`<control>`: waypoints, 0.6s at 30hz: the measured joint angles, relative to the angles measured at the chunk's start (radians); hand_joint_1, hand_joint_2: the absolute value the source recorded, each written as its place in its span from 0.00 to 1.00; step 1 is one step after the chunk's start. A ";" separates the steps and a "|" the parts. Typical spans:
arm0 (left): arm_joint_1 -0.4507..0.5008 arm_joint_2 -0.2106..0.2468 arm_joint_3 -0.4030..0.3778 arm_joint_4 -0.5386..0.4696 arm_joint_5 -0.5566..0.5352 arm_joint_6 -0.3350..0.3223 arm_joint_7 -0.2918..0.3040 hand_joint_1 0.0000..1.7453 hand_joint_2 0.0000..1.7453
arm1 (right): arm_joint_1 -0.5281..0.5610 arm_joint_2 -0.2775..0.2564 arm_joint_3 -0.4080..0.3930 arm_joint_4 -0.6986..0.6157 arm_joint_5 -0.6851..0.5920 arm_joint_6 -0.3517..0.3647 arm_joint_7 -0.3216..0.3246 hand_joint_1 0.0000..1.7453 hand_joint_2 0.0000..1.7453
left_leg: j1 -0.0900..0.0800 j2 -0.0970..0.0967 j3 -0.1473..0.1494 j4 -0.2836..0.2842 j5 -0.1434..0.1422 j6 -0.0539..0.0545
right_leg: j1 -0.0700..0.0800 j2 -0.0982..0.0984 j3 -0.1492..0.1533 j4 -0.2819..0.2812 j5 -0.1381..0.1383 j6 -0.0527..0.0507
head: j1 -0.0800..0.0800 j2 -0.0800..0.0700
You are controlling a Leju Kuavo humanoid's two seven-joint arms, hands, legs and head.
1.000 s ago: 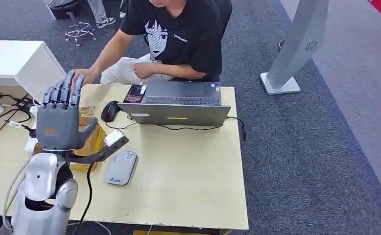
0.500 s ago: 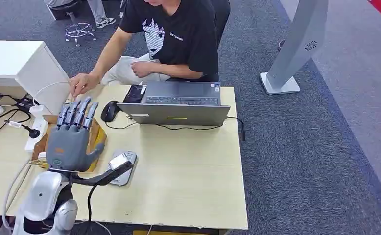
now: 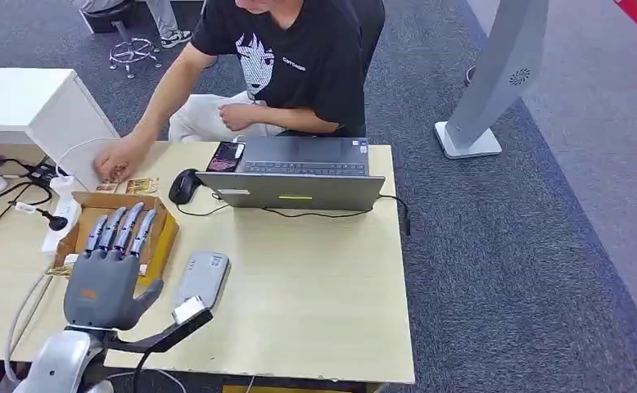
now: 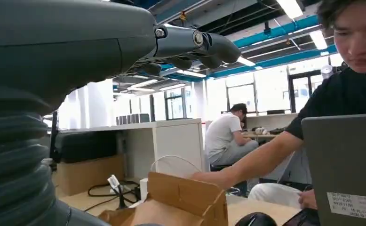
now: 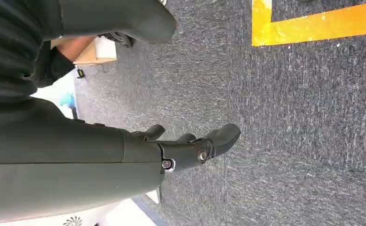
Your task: Pass the card to the sensor for recognition and then transmit it.
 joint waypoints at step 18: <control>-0.012 0.058 0.173 -0.020 -0.001 -0.034 0.119 0.00 1.00 | 0.000 0.005 -0.004 0.000 0.044 0.004 0.004 0.00 1.00 | 0.000 0.000 0.000 0.000 0.001 0.000 | 0.000 0.000 0.000 0.000 0.000 0.000 | 0.000 0.000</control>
